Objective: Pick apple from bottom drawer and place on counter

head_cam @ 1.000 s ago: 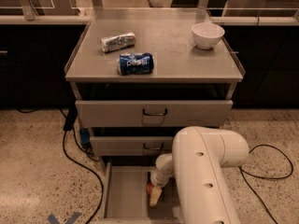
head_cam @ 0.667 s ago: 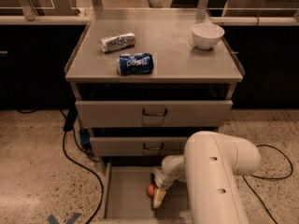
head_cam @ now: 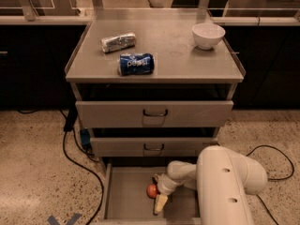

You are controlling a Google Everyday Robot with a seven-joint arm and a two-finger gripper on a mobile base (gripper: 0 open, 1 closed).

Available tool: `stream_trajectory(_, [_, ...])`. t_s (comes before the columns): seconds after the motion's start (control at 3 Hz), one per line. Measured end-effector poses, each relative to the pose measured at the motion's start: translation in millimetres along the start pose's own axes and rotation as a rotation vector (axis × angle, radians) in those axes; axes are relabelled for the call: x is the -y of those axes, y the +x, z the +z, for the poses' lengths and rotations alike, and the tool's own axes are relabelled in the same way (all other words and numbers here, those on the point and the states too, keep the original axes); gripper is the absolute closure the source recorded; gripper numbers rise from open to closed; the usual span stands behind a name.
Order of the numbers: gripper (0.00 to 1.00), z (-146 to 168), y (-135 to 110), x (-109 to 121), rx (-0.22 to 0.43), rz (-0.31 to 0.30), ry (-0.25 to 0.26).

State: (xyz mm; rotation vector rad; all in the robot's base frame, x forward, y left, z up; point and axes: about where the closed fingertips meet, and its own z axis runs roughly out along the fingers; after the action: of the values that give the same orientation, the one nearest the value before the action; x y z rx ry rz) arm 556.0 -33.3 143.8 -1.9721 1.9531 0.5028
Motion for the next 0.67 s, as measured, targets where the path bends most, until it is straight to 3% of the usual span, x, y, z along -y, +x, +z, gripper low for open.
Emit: stream_trajectory(0.67, [0.0, 28, -11, -1, 0.034, -0.003, -0.026])
